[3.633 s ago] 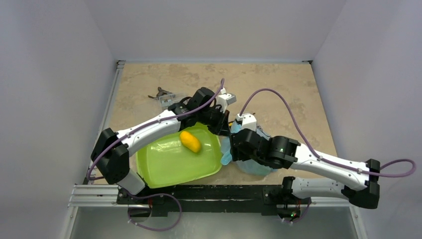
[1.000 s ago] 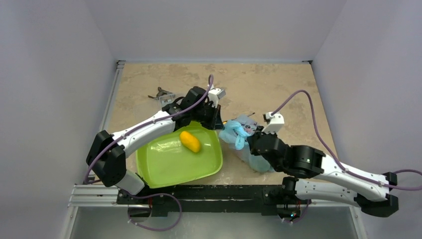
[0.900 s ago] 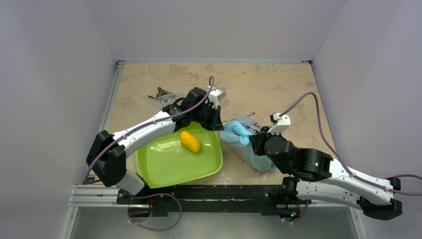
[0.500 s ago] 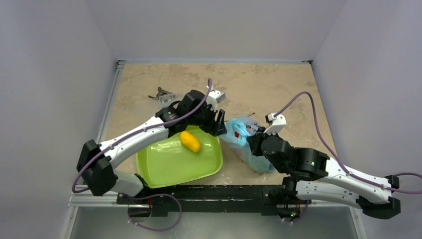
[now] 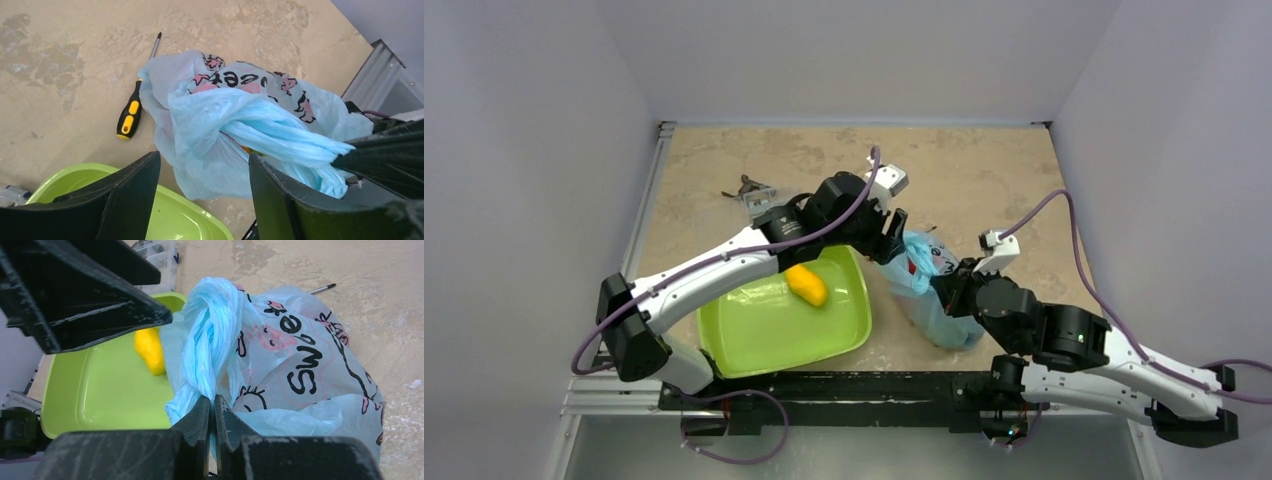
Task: Take the fake fruits out of the plastic bag
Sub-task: Untie the plastic bag at the center of the board.
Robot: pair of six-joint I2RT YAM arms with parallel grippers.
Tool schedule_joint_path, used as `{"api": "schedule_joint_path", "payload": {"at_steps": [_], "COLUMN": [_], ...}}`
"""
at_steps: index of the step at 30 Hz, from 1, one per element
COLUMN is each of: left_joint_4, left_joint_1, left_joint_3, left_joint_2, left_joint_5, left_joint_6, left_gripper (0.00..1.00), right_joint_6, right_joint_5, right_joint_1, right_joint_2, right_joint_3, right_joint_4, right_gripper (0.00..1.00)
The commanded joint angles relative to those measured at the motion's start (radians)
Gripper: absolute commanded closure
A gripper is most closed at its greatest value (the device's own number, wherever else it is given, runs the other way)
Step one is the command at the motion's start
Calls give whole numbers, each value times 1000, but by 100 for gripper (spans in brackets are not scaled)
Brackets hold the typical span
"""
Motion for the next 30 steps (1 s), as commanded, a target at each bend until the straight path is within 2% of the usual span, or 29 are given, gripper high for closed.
{"api": "schedule_joint_path", "payload": {"at_steps": [1,5,8,11,14,15,16,17,24,27,30], "left_joint_4": [-25,-54,-49,-37,-26,-31,-40,-45,16,110,206], "left_joint_1": [2,1,1,1,2,2,3,4,51,87,123], "left_joint_3": [114,196,205,226,261,281,306,329,466,490,555], "left_joint_2": [87,181,220,249,280,295,310,326,433,463,526], "left_joint_5": [-83,-6,-29,0,-5,-32,-74,-114,-201,-114,43], "left_joint_6": [45,56,58,64,59,49,32,9,-213,-345,-499], "left_gripper": [35,35,37,46,63,73,93,100,100,100,100], "right_joint_6": [-1,18,15,17,37,42,46,48,73,87,-4], "right_joint_5": [0,-8,-8,-2,19,24,30,30,65,95,76], "right_joint_1": [3,2,2,2,2,2,2,2,2,3,2], "right_joint_2": [-7,10,20,25,18,13,7,1,-103,-160,-210], "right_joint_3": [-5,-6,-3,11,21,21,21,20,1,-8,-17], "right_joint_4": [6,2,0,-12,-33,-35,-36,-36,-28,-38,14], "right_gripper": [100,100,100,100,100,100,100,100,100,100,100]}}
